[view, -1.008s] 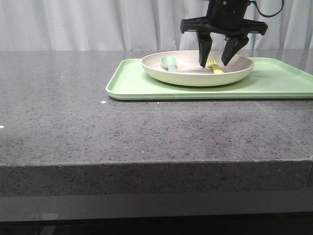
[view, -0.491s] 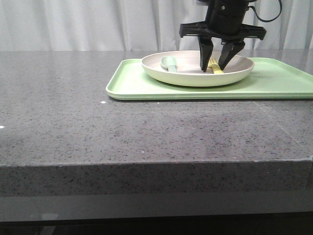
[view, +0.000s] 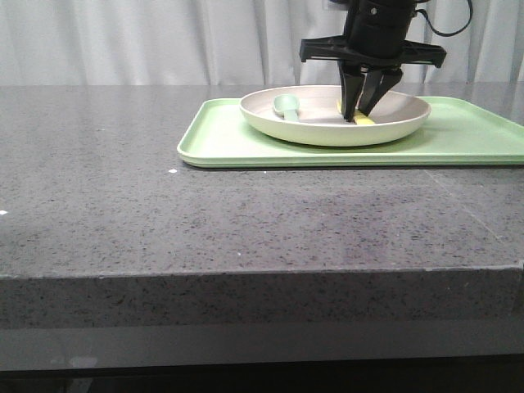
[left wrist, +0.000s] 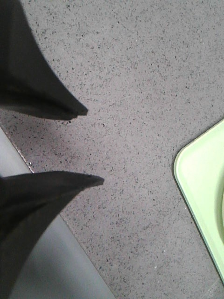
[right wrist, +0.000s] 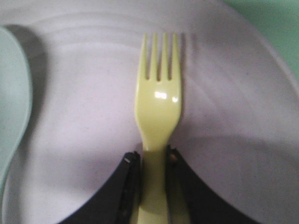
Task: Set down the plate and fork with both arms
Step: 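Close the right gripper on the yellow fork's handle, then lift the fork with the right gripper and move it beside the plate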
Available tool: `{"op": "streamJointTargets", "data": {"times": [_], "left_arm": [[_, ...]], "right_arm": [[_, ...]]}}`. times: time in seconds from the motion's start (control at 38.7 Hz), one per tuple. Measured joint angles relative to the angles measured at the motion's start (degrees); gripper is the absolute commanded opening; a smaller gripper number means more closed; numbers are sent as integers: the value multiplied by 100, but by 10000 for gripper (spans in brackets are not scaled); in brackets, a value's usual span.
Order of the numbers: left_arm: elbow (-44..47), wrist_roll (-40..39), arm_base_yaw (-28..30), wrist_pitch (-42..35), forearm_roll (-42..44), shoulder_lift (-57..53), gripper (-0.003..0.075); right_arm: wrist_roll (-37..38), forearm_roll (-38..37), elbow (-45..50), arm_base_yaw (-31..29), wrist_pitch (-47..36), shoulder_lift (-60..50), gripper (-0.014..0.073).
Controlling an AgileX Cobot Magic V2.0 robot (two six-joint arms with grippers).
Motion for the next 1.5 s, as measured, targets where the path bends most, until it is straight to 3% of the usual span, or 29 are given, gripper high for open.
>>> {"op": "streamJointTargets", "data": {"times": [0.59,1.19,1.5], "left_arm": [[0,0,0,0,0,0,262],[0,0,0,126,0,0,262],[0,0,0,167,0,0,262]], "right_arm": [[0,0,0,0,126,-49,106],[0,-349,0,-4,614,-1049,106],[-124,-347,38,-534,718,-1207,106]]}}
